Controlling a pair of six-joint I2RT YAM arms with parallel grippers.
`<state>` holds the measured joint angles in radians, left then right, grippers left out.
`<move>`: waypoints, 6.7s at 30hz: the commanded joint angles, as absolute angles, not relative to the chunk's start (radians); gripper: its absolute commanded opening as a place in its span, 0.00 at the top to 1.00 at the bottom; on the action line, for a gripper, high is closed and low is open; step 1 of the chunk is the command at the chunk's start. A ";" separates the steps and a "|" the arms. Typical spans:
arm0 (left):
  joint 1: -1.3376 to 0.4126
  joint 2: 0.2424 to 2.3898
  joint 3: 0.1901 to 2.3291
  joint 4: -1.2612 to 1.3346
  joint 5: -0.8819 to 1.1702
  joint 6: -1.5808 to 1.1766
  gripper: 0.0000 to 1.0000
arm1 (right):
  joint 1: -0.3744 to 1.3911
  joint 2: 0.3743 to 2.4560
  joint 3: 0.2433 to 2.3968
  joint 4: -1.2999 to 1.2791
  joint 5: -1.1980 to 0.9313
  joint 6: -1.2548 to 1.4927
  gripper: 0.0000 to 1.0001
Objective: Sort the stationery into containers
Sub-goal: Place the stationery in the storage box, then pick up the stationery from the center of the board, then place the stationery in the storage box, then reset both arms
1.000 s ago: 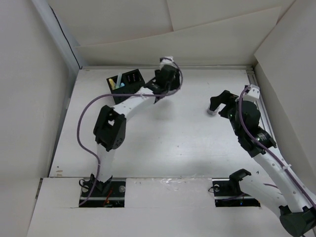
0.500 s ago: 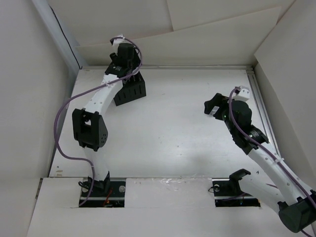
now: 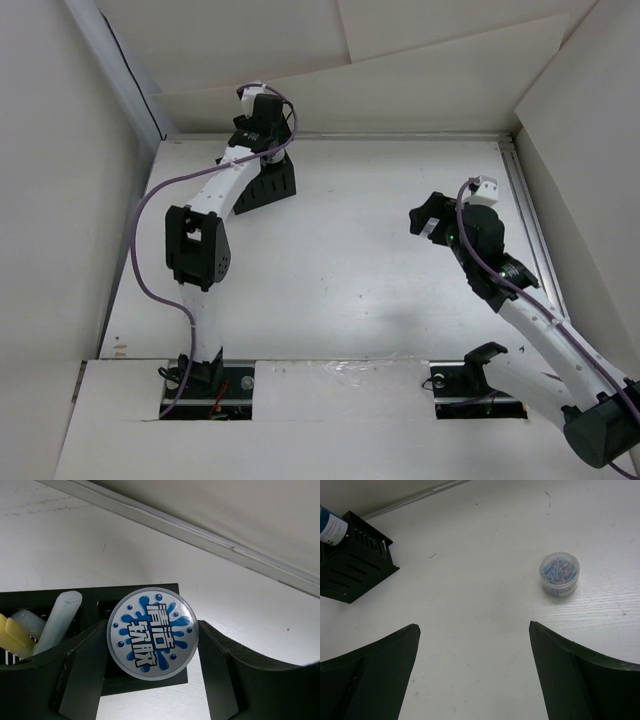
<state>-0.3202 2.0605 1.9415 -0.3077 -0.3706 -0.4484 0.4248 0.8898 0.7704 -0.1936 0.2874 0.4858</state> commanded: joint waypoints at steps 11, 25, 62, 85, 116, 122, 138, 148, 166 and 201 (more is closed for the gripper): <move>-0.321 2.045 1.933 -0.281 -0.454 -0.446 0.92 | 0.419 0.876 0.773 -0.132 0.278 0.474 0.04; -0.321 2.002 1.845 -0.265 -0.433 -0.474 0.55 | 0.419 0.876 0.764 -0.132 0.278 0.474 0.01; -0.789 2.014 1.726 -0.005 -0.206 -0.393 0.31 | 0.410 0.824 0.903 -0.287 0.560 0.541 0.61; -0.996 2.608 2.378 -0.109 -0.259 -0.275 0.02 | 0.410 0.784 1.109 -0.328 0.373 0.460 0.01; -0.985 2.289 1.845 0.187 -0.448 -0.310 0.71 | 0.410 0.738 1.074 -0.294 0.232 0.420 0.01; -0.887 1.968 1.574 0.213 -0.457 -0.390 0.75 | 0.410 0.699 1.083 -0.295 0.241 0.420 0.01; -0.430 1.785 1.650 -0.029 -0.482 -0.509 0.75 | 0.410 0.795 0.836 -0.163 0.161 0.442 0.01; -0.374 1.902 1.750 -0.077 -0.543 -0.468 0.73 | 0.410 0.816 0.784 -0.120 0.130 0.442 0.01; -0.374 2.006 1.763 -0.100 -0.563 -0.459 0.66 | 0.410 0.816 0.775 -0.110 0.130 0.442 0.01; -0.449 1.197 1.047 0.136 -0.341 -0.626 0.00 | 0.419 0.862 0.765 -0.083 0.135 0.433 0.95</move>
